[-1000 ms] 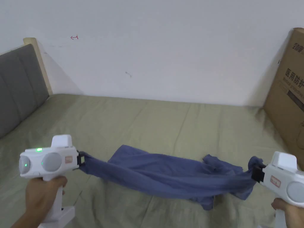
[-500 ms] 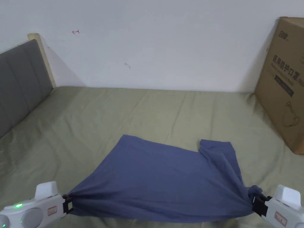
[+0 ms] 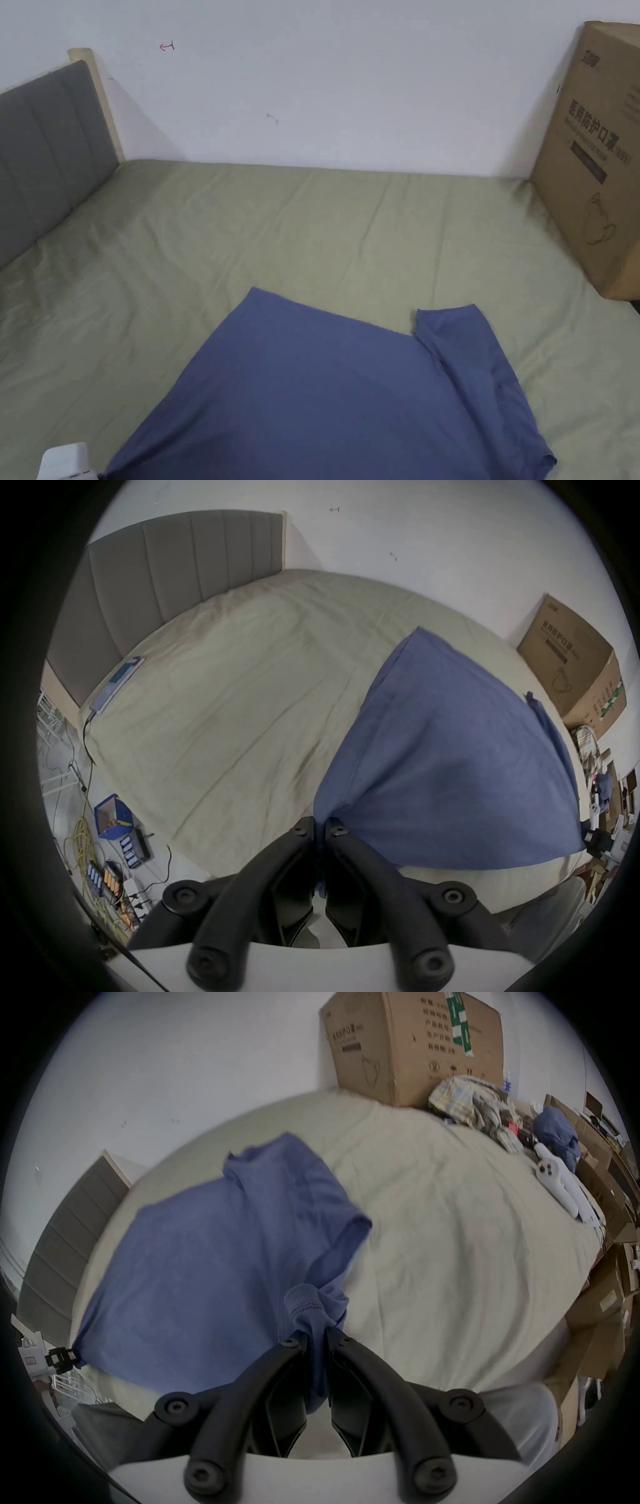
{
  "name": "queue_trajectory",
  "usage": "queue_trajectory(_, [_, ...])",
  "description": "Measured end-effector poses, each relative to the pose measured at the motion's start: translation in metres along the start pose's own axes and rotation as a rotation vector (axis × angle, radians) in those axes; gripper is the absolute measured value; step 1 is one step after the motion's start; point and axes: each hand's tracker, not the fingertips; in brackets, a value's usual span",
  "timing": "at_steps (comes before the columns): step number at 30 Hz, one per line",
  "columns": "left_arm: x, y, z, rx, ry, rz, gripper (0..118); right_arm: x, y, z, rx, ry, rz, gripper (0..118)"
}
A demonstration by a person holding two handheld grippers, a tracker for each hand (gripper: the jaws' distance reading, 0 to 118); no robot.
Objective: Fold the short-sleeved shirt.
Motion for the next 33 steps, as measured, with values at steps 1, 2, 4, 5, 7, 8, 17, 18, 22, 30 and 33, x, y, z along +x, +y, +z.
queue_trajectory(1, [0.001,-0.002,-0.004,-0.015,0.010,-0.011,2,-0.003,-0.003,-0.004,-0.023,-0.016,0.010,7])
queue_trajectory(2, [0.004,-0.004,-0.008,-0.035,0.029,-0.038,2,-0.004,-0.005,-0.010,-0.045,-0.032,0.024,7])
queue_trajectory(4, [0.011,-0.005,-0.016,-0.078,0.052,-0.071,2,-0.005,-0.006,-0.016,-0.050,-0.036,0.024,7])
queue_trajectory(5, [0.014,-0.005,-0.020,-0.098,0.058,-0.081,2,-0.004,-0.005,-0.021,-0.055,-0.042,0.027,7])
queue_trajectory(7, [0.019,-0.001,-0.022,-0.109,0.075,-0.089,2,-0.005,0.000,-0.020,-0.063,-0.053,0.030,7])
queue_trajectory(8, [0.022,0.002,-0.021,-0.110,0.081,-0.093,2,-0.005,0.002,-0.018,-0.065,-0.053,0.034,8])
queue_trajectory(17, [0.054,0.059,0.057,0.163,-0.089,-0.014,102,-0.040,0.066,0.075,0.244,-0.028,0.123,82])
queue_trajectory(18, [0.061,0.067,0.069,0.213,-0.113,-0.016,102,-0.045,0.075,0.088,0.287,-0.023,0.126,82])
queue_trajectory(22, [0.094,0.096,0.117,0.429,-0.183,-0.057,102,-0.067,0.105,0.140,0.499,-0.013,0.143,82])
queue_trajectory(30, [0.150,0.116,0.155,0.736,-0.200,-0.178,82,-0.094,0.120,0.186,0.757,-0.087,0.244,66])
queue_trajectory(33, [0.164,0.116,0.152,0.776,-0.233,-0.190,62,-0.098,0.119,0.188,0.792,-0.088,0.260,51])
